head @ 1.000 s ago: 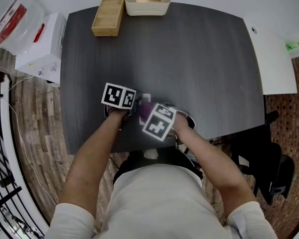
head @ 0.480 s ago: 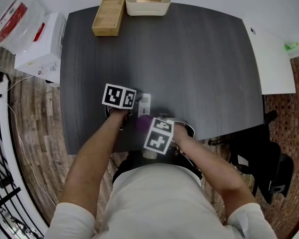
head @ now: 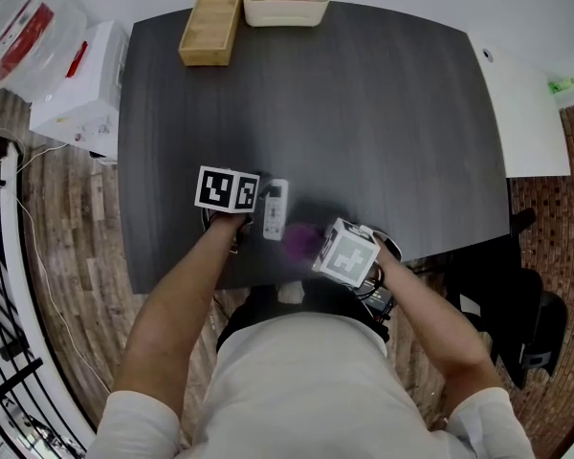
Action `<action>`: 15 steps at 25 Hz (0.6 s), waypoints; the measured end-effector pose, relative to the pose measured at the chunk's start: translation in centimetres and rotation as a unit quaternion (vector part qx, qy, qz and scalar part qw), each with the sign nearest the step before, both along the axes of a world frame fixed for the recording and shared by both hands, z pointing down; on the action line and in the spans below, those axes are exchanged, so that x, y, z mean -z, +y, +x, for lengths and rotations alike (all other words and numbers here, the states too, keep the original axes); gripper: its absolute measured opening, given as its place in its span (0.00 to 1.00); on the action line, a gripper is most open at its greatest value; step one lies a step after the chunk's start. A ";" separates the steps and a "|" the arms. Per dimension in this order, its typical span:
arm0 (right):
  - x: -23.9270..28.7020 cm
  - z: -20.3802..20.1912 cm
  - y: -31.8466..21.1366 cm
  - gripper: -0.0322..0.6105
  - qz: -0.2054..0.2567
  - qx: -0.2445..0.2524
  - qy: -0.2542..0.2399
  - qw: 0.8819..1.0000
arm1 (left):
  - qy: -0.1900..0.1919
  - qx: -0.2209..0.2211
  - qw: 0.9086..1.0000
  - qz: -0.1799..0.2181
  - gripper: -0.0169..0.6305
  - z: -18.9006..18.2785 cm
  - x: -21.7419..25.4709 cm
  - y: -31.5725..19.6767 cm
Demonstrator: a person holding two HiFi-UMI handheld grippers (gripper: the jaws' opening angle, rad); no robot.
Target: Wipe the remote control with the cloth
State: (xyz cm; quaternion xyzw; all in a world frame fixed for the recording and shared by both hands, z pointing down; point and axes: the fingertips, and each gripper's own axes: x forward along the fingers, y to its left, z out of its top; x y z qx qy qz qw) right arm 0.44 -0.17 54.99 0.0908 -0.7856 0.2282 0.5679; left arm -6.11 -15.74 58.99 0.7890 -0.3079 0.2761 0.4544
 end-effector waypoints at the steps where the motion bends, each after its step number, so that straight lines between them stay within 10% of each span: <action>1: 0.0 0.7 -1.3 0.24 0.007 -0.022 -0.003 1.000 | 0.002 0.001 1.000 -0.001 0.17 0.0 0.0 0.2; 9: -1.3 2.0 -9.9 0.24 0.022 -0.188 -0.040 0.981 | 0.005 -0.003 1.000 0.004 0.16 -0.4 0.1 1.4; 15: -2.3 2.1 -11.4 0.24 0.032 -0.221 -0.018 0.974 | 0.022 -0.013 0.999 0.029 0.16 1.0 1.9 0.9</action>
